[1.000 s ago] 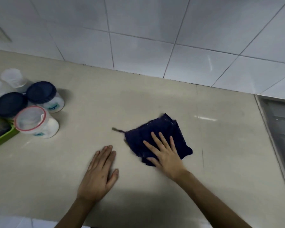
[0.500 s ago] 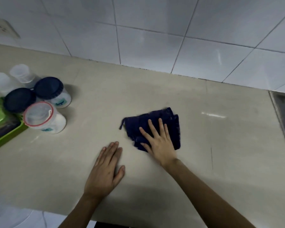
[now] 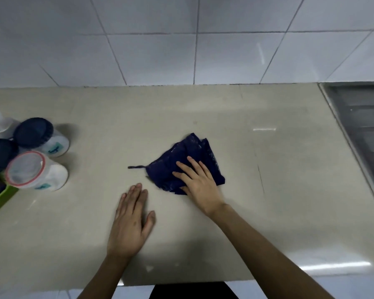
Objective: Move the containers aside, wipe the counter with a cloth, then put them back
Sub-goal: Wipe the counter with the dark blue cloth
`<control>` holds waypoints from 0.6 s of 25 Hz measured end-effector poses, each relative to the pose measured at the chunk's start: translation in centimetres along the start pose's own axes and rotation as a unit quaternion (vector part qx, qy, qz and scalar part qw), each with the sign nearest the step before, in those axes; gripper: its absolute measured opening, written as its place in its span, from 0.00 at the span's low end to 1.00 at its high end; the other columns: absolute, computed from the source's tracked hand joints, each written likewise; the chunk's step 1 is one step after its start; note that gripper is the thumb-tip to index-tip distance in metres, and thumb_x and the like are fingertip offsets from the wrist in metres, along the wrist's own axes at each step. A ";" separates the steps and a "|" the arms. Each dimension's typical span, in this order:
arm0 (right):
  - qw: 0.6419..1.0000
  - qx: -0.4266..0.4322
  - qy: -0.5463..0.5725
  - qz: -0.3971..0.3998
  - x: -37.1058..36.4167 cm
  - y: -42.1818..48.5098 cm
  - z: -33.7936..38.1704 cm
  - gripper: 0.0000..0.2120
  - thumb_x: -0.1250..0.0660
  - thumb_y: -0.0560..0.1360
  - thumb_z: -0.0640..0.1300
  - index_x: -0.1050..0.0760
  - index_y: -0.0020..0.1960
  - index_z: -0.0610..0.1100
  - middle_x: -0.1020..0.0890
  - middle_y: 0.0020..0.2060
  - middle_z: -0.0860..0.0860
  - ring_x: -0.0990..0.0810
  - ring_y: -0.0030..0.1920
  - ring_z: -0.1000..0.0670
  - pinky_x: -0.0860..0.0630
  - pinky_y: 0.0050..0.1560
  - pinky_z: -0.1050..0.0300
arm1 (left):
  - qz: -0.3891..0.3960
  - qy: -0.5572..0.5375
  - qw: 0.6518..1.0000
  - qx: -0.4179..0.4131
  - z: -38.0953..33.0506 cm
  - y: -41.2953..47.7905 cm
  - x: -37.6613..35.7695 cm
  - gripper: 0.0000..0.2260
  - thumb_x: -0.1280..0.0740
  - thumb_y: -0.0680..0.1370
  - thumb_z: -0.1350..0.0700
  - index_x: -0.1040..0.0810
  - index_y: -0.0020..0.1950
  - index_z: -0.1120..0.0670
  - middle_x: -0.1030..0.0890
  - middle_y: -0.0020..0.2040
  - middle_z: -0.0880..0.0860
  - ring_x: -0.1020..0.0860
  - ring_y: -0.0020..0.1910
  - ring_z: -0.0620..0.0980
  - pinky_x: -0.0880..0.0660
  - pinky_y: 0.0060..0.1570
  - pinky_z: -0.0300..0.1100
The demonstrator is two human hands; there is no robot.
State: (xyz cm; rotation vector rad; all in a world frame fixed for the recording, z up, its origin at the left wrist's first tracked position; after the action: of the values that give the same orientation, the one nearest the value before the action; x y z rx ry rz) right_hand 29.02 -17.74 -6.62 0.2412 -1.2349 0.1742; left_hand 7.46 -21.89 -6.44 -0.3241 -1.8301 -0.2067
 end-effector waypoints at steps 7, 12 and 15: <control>0.999 -0.043 -0.015 0.001 0.1 -6.2 0.8 0.23 0.34 0.75 0.46 0.31 0.69 0.51 0.33 0.72 0.51 0.43 0.75 0.45 0.47 0.74 0.46 | -0.002 0.008 1.000 -0.006 0.2 -0.2 -0.3 0.26 0.47 0.79 0.45 0.38 0.74 0.56 0.41 0.77 0.54 0.47 0.77 0.49 0.52 0.76 0.48; 0.996 -0.078 -0.039 0.005 0.0 -9.9 2.1 0.26 0.31 0.73 0.45 0.33 0.69 0.52 0.33 0.72 0.51 0.42 0.74 0.44 0.47 0.71 0.46 | -0.015 0.002 1.000 -0.011 0.3 -0.2 -0.1 0.26 0.48 0.78 0.46 0.36 0.73 0.58 0.38 0.76 0.56 0.44 0.76 0.50 0.51 0.75 0.49; 0.993 -0.106 -0.043 -0.002 -0.2 -11.9 3.3 0.27 0.31 0.73 0.45 0.34 0.69 0.53 0.33 0.73 0.52 0.43 0.75 0.45 0.46 0.70 0.46 | -0.011 0.006 1.000 -0.019 0.2 -0.4 -0.3 0.26 0.48 0.79 0.46 0.37 0.73 0.58 0.38 0.76 0.57 0.44 0.76 0.51 0.52 0.75 0.49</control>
State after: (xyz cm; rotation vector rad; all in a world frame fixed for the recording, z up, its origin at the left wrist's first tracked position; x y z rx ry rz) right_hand 29.03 -30.10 -6.79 0.0670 -1.3269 0.0287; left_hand 7.23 -22.21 -6.74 -0.3287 -1.8201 -0.2593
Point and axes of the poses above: each hand's wrist, its own y-axis towards the middle knuckle, its own x-axis out of the back of the hand, z = x × y, the point moved 3 cm from there along y, towards the middle knuckle
